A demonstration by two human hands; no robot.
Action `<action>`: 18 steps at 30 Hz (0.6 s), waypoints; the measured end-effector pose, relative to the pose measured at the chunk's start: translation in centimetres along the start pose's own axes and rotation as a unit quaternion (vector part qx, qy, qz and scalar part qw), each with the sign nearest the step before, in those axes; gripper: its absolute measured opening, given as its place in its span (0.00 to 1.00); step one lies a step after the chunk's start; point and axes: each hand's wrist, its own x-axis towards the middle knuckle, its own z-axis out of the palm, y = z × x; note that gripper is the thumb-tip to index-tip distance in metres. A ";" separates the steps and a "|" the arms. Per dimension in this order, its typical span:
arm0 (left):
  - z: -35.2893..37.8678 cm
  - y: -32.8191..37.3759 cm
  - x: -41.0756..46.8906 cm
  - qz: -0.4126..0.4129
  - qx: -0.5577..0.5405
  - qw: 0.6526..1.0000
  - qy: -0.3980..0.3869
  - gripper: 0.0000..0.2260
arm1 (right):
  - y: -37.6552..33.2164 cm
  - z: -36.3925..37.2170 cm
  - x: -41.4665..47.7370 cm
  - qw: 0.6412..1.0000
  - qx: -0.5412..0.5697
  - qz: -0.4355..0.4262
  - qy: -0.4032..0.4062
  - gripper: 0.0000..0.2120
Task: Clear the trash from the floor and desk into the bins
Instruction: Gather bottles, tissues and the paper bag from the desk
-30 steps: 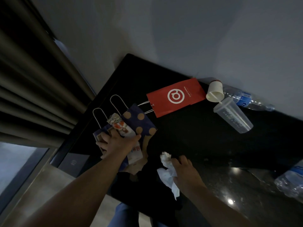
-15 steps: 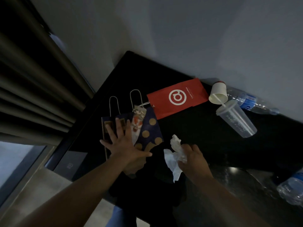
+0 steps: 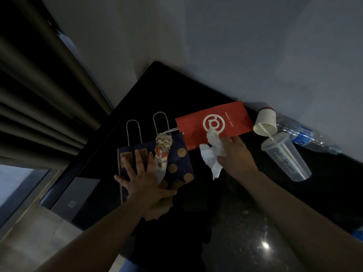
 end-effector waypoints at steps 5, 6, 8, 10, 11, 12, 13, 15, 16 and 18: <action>-0.1 0.3 0.1 -0.008 0.009 1.000 -0.004 0.64 | -0.8 -0.9 6.5 0.994 -0.097 -0.041 -0.036 0.39; -0.3 0.4 0.2 -0.011 0.010 1.000 -0.004 0.62 | -1.0 -0.7 7.5 0.989 -0.127 -0.049 -0.055 0.44; -0.7 0.6 0.1 -0.016 0.012 1.000 -0.013 0.59 | -1.1 -0.6 9.2 0.981 -0.159 -0.055 -0.097 0.54; -1.2 0.8 0.1 -0.018 0.020 0.999 -0.022 0.57 | -1.2 -0.9 10.7 0.970 -0.193 -0.073 -0.127 0.61; -1.3 0.9 0.0 -0.019 0.024 0.999 -0.024 0.55 | -1.3 -1.1 11.5 0.962 -0.220 -0.092 -0.136 0.62; -1.5 1.0 -0.1 -0.019 0.028 0.999 -0.023 0.53 | -1.3 -1.2 12.2 0.953 -0.245 -0.108 -0.144 0.63; -1.6 1.1 -0.1 -0.018 0.029 0.999 -0.021 0.52 | -1.3 -1.4 12.8 0.947 -0.261 -0.117 -0.149 0.63; -1.7 1.1 0.0 -0.017 0.020 0.999 -0.025 0.52 | -1.1 -1.6 13.5 0.942 -0.269 -0.127 -0.154 0.62; -1.8 1.1 0.0 -0.018 0.015 0.999 -0.028 0.52 | -1.0 -1.6 13.7 0.941 -0.272 -0.135 -0.152 0.62; -1.8 1.1 0.2 -0.018 0.010 1.000 -0.022 0.53 | -0.8 -1.7 13.7 0.937 -0.282 -0.155 -0.138 0.61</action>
